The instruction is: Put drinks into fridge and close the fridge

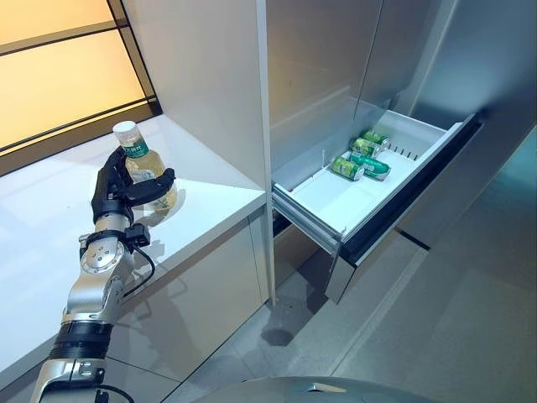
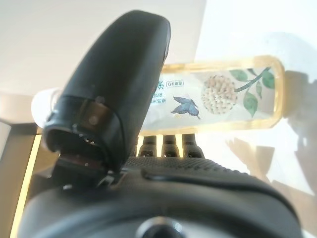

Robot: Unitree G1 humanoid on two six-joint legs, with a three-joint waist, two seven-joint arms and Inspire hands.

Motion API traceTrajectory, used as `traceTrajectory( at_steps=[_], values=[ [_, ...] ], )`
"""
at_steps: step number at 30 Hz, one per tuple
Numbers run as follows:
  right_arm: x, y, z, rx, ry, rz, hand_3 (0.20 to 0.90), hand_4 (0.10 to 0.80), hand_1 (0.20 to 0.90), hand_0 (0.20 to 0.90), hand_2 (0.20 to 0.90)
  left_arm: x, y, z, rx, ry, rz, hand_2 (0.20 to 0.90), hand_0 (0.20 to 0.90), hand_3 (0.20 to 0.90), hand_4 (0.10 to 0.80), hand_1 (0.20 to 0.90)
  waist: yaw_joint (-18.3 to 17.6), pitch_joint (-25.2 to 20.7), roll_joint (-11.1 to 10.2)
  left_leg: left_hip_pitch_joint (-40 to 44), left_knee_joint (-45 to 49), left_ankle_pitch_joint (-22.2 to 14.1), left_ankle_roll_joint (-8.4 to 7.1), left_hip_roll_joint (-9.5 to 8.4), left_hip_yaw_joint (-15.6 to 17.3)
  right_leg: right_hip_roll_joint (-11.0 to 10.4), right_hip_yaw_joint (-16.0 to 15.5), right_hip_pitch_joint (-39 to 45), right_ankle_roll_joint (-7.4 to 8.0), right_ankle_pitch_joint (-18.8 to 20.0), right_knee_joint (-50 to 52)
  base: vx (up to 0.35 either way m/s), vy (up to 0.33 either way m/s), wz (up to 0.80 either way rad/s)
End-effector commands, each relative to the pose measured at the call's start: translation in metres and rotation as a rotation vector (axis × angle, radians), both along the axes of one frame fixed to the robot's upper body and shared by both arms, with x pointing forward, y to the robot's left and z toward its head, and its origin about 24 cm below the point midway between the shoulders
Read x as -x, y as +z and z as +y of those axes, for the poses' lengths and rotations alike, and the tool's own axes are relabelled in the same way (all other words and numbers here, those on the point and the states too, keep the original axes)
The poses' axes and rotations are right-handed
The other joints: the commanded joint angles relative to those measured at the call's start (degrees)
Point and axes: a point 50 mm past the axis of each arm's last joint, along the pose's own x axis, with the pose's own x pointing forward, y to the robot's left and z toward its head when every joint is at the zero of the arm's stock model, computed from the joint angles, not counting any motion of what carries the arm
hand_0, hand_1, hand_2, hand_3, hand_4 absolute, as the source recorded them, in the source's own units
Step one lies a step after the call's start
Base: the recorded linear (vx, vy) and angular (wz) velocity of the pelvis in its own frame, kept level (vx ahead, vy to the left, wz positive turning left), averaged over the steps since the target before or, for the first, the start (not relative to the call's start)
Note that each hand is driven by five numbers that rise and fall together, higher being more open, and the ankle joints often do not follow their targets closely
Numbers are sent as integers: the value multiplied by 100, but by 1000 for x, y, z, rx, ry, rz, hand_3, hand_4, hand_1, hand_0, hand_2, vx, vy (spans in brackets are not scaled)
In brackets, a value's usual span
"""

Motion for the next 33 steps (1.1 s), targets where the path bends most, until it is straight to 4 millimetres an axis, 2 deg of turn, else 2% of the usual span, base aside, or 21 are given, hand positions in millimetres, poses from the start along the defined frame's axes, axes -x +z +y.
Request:
traceTrajectory(
  at_steps=[1, 10, 15, 19, 24, 26, 27, 30, 33],
  values=[
    [-8, -2, 12, -49, 49, 1, 900, 800, 900, 900, 900, -26, 79, 2, -41, 8, -333, 300, 300, 200, 100, 300, -10, -80, -66, 181, 29, -639, 379, -437, 9, 36, 182, -241, 254, 116, 201, 0, 0, 0],
    [-8, -2, 10, -46, 54, 2, 900, 800, 900, 900, 900, -24, 86, 2, -40, 15, -381, 300, 300, 200, 100, 300, -7, -93, -72, 177, 32, -638, 374, -435, 11, 40, 190, -240, 252, 116, 199, 0, 0, 0],
    [-11, -1, 9, -29, 153, -3, 900, 800, 900, 900, 900, -23, 90, 3, -40, 22, -404, 300, 300, 200, 100, 300, 6, -93, -79, 168, 31, -627, 367, -436, -2, 36, 182, -240, 253, 127, 190, 0, 0, 0],
    [-23, 1, 10, -23, 266, -45, 900, 800, 900, 900, 900, -22, 96, 0, -44, 12, -431, 300, 300, 200, 100, 300, 27, -76, -91, 166, 33, -626, 359, -432, -19, 23, 154, -229, 254, 126, 183, 0, 0, 0],
    [-52, 7, 17, -12, 542, -140, 900, 800, 900, 900, 900, -21, 102, -6, -46, -17, -462, 300, 300, 200, 100, 300, 83, -71, -107, 145, 32, -616, 347, -434, -59, 11, 114, -226, 253, 134, 165, 0, 0, 0],
    [-81, 16, 31, -38, 692, -248, 900, 800, 900, 900, 900, -21, 106, -12, -47, -42, -479, 300, 300, 200, 100, 300, 118, -67, -120, 143, 31, -611, 344, -442, -101, -1, 72, -213, 246, 134, 158, 0, 0, 0],
    [-85, 18, 33, -42, 710, -262, 900, 800, 900, 900, 900, -21, 107, -13, -48, -45, -482, 300, 300, 200, 100, 300, 119, -66, -121, 144, 32, -609, 345, -443, -107, -3, 66, -210, 244, 132, 159, 0, 0, 0],
    [-116, 34, 60, -93, 878, -383, 900, 800, 900, 900, 900, -21, 108, -23, -49, -82, -500, 300, 300, 200, 100, 300, 171, -66, -136, 130, 31, -597, 338, -458, -161, -20, 18, -196, 239, 125, 154, 0, 0, 0],
    [-137, 51, 78, -106, 986, -477, 900, 800, 900, 900, 900, -21, 108, -30, -49, -105, -506, 300, 300, 200, 100, 300, 201, -65, -150, 126, 28, -594, 336, -469, -192, -35, -13, -183, 240, 128, 140, 0, 0, 0]
  ],
)
